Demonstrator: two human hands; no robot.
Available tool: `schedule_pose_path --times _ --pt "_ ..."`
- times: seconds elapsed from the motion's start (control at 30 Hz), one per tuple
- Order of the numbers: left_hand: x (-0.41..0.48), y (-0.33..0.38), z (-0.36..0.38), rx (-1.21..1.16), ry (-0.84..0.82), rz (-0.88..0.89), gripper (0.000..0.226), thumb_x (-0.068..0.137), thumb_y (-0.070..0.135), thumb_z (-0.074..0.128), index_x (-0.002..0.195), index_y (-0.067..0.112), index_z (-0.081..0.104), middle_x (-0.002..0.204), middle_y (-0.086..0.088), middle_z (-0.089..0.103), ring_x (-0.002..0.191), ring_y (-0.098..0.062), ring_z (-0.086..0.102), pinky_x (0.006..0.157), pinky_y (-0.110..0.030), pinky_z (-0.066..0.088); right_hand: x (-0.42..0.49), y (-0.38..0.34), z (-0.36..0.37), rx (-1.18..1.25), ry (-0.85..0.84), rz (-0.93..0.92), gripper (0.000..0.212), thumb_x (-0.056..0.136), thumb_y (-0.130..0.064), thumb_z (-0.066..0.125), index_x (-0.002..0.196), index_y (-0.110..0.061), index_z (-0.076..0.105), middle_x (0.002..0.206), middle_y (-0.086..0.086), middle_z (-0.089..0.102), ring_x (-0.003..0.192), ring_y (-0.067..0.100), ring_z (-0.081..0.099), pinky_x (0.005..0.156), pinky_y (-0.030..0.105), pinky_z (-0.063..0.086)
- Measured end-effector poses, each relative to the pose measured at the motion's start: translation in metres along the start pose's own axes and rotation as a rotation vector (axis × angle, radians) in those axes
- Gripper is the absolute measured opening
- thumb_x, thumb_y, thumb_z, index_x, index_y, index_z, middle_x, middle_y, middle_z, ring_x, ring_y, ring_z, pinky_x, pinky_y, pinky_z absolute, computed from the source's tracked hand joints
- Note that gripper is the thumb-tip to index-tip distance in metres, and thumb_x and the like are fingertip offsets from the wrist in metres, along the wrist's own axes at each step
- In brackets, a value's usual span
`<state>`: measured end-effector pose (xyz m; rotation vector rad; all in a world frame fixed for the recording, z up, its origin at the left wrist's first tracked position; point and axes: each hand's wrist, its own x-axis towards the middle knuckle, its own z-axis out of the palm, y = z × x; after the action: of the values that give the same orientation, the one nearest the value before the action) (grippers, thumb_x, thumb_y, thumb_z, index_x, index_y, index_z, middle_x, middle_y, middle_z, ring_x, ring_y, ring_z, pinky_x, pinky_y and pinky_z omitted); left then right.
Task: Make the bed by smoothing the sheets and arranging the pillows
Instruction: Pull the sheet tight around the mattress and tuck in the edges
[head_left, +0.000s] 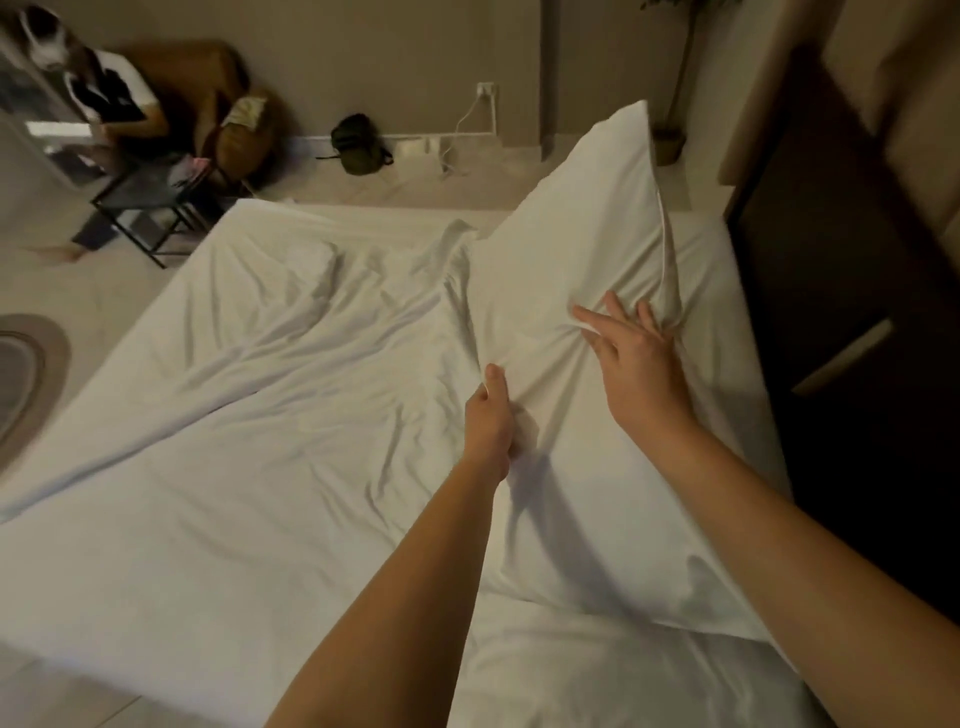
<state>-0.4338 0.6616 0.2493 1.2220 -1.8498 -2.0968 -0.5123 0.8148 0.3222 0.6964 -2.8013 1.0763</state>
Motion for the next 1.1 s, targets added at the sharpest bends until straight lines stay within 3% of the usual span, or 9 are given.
schedule_pose_path --times 0.27,0.37,0.43,0.57,0.7,0.87,0.93,1.0,1.1 --pt "0.076 -0.040 -0.226 0.042 0.183 -0.054 0.061 0.101 0.067 0.036 0.103 0.013 0.065 0.063 -0.004 0.046 0.039 -0.013 0.042 0.041 -0.024 0.035 -0.005 -0.107 0.213 0.236 -0.146 0.085 0.036 0.104 -0.021 0.054 0.136 -0.038 0.063 0.155 0.007 0.046 0.149 0.035 0.031 0.119 0.043 0.031" --pt "0.107 -0.059 -0.300 0.111 0.268 0.001 0.076 0.091 0.081 0.036 0.108 0.014 0.068 0.095 -0.024 0.070 0.074 -0.032 0.068 0.070 -0.054 0.056 -0.011 -0.138 0.287 0.376 -0.220 0.146 0.036 0.104 -0.019 0.055 0.135 -0.035 0.064 0.156 0.007 0.045 0.151 0.028 0.030 0.120 0.031 0.029" --pt "0.123 -0.068 -0.338 0.156 0.316 -0.005 0.081 0.089 0.084 0.035 0.111 0.014 0.069 0.112 -0.026 0.069 0.100 -0.046 0.069 0.089 -0.064 0.053 -0.015 -0.151 0.330 0.453 -0.255 0.186 0.035 0.104 -0.019 0.055 0.135 -0.034 0.065 0.156 0.008 0.044 0.150 0.021 0.032 0.119 0.027 0.029" --pt "0.148 -0.077 -0.395 0.202 0.334 0.004 0.060 0.103 0.063 0.036 0.113 0.014 0.069 0.107 -0.004 0.070 0.105 -0.027 0.066 0.095 -0.042 0.053 -0.020 -0.166 0.394 0.494 -0.332 0.226 0.034 0.104 -0.020 0.055 0.135 -0.030 0.065 0.156 0.009 0.044 0.143 0.005 0.036 0.113 0.013 0.027" --pt "0.172 -0.103 -0.427 0.287 0.329 -0.036 0.052 0.106 0.058 0.036 0.097 0.018 0.068 0.096 0.004 0.068 0.100 -0.024 0.064 0.086 -0.034 0.047 -0.031 -0.163 0.438 0.408 -0.470 0.294 0.034 0.105 -0.021 0.053 0.137 -0.026 0.064 0.158 0.009 0.042 0.146 0.016 0.038 0.111 0.012 0.026" --pt "0.181 -0.129 -0.436 0.498 0.188 -0.078 0.058 0.107 0.056 0.033 0.141 0.017 0.061 0.142 -0.004 0.061 0.132 -0.027 0.055 0.109 -0.036 0.042 -0.052 -0.129 0.458 0.136 -0.751 0.359 0.037 0.107 -0.026 0.047 0.141 -0.019 0.060 0.144 0.008 0.059 0.131 0.029 0.055 0.107 0.030 0.040" --pt "0.180 -0.133 -0.430 0.527 0.161 -0.102 0.056 0.107 0.055 0.033 0.132 0.017 0.066 0.126 0.000 0.067 0.120 -0.025 0.058 0.101 -0.035 0.045 -0.057 -0.118 0.451 0.062 -0.767 0.412 0.038 0.107 -0.030 0.045 0.138 -0.017 0.062 0.139 0.008 0.063 0.125 0.031 0.058 0.106 0.037 0.046" --pt "0.177 -0.133 -0.419 0.549 0.188 -0.107 0.051 0.108 0.049 0.032 0.097 0.011 0.066 0.090 0.005 0.064 0.094 -0.023 0.057 0.079 -0.035 0.044 -0.060 -0.109 0.440 0.026 -0.741 0.446 0.039 0.106 -0.032 0.043 0.130 -0.010 0.065 0.130 0.013 0.066 0.115 0.034 0.062 0.100 0.044 0.050" --pt "0.172 -0.127 -0.399 0.607 0.270 -0.108 0.054 0.107 0.041 0.032 0.084 0.001 0.060 0.077 -0.005 0.062 0.082 -0.030 0.060 0.066 -0.038 0.039 -0.064 -0.091 0.415 -0.006 -0.697 0.463 0.037 0.104 -0.031 0.041 0.125 -0.014 0.067 0.124 0.010 0.069 0.107 0.031 0.064 0.094 0.046 0.054"
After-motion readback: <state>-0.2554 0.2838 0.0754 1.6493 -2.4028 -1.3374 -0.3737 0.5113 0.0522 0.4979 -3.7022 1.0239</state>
